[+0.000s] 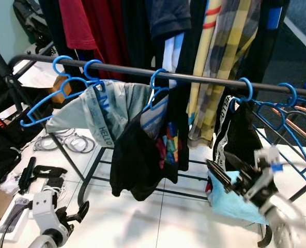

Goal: Hang hanger

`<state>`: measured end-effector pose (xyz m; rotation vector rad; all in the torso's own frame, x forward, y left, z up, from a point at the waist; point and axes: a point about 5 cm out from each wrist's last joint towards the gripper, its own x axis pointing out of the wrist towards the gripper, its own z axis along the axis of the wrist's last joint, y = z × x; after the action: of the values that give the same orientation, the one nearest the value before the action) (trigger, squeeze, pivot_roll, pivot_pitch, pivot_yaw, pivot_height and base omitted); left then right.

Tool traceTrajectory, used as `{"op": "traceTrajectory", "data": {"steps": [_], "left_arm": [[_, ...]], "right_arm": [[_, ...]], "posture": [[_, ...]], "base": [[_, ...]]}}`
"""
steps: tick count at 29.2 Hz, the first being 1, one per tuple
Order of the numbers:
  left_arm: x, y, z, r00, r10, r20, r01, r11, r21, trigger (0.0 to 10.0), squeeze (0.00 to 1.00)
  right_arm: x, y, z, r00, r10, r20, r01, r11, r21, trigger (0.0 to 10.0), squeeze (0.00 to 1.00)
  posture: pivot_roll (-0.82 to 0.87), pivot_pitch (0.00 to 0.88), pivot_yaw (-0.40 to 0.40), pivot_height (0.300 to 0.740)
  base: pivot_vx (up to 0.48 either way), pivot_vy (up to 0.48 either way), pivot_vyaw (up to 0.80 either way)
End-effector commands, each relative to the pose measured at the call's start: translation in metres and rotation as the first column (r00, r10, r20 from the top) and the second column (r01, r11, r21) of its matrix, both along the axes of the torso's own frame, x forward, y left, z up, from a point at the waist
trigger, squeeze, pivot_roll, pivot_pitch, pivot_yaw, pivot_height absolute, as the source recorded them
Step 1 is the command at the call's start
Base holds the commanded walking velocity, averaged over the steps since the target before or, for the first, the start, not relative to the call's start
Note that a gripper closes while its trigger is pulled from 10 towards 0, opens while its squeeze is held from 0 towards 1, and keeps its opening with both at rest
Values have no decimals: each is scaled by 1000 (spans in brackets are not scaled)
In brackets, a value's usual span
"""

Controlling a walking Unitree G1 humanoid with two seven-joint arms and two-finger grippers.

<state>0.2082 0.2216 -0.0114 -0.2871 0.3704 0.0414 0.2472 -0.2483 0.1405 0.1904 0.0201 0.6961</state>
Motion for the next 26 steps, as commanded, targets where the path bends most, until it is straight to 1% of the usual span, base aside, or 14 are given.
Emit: {"op": "traceTrajectory", "data": {"steps": [1, 5, 6, 9, 10, 11, 12, 13, 14, 15, 17, 18, 20, 26], "left_arm": [[-6, 5, -4, 999, 23, -22, -23, 1000, -3, 10000, 0], [-7, 5, -5, 999, 25, -21, -26, 1000, -4, 10000, 0], [-7, 5, -5, 999, 27, -20, -27, 1000, -5, 10000, 0], [-8, 5, -5, 999, 25, -20, -25, 1000, -7, 10000, 0], [-8, 5, -5, 999, 25, -20, -25, 1000, -7, 10000, 0], [-8, 5, -5, 1000, 23, -20, -23, 1000, -7, 10000, 0], [-8, 5, -5, 1000, 23, -20, -23, 1000, -7, 10000, 0], [-8, 5, -5, 1000, 20, -21, -20, 1000, -7, 10000, 0], [-8, 5, -5, 1000, 20, -21, -20, 1000, -7, 10000, 0], [-8, 5, -5, 1000, 18, -20, -18, 1000, -6, 10000, 0], [-9, 4, -4, 1000, 5, -22, -5, 1000, 7, 10000, 0], [-10, 3, -4, 1000, -3, -23, 3, 1000, 12, 10000, 0], [-10, 3, -5, 1000, 0, -24, 0, 1000, 7, 10000, 0], [-11, 4, -4, 1000, 23, -15, -24, 1000, -6, 10000, 0]], "right_arm": [[-3, 9, 2, 997, 72, -12, -71, 997, 18, 10000, 0], [-2, 15, 13, 994, 107, 28, -107, 994, 9, 10000, 0], [4, 17, 23, 994, 80, 79, -80, 997, 0, 10000, 0], [29, -3, 60, 948, -189, 257, 210, 976, -58, 10000, 0], [29, -3, 60, 948, -189, 257, 210, 976, -58, 10000, 0], [34, -11, 73, 915, -263, 307, 294, 954, -62, 10000, 0], [34, -11, 73, 915, -263, 307, 294, 954, -62, 10000, 0], [38, -19, 86, 887, -313, 340, 358, 931, -76, 10000, 0], [38, -19, 86, 887, -313, 340, 358, 931, -76, 10000, 0], [39, -25, 94, 877, -351, 328, 408, 905, -123, 10000, 0], [40, -37, 95, 884, -392, 255, 462, 822, -334, 10000, 0], [39, -41, 93, 881, -419, 218, 472, 791, -390, 10000, 0], [39, -45, 95, 871, -446, 206, 490, 765, -418, 10000, 0], [40, -42, 110, 856, -453, 251, 517, 760, -393, 10000, 0]], "posture": [[-69, 104, -4, 740], [-67, 104, -6, 740], [-67, 107, -4, 740], [-71, 111, 1, 740], [-71, 111, 1, 740], [-73, 113, 1, 740], [-73, 113, 1, 740], [-77, 115, 1, 740], [-77, 115, 1, 740], [-81, 117, -1, 740], [-82, 122, -5, 740], [-81, 123, -7, 740], [-81, 126, -7, 740], [-83, 129, -7, 740]], "base": [[0, 0, 0], [0, 0, 0], [0, 0, 0], [0, 0, 0], [0, 0, 0], [0, 0, 0], [0, 0, 0], [0, 0, 0], [0, 0, 0], [0, 0, 0], [0, -141, 0], [0, -480, 0], [0, -371, 0], [0, -44, 0]]}}
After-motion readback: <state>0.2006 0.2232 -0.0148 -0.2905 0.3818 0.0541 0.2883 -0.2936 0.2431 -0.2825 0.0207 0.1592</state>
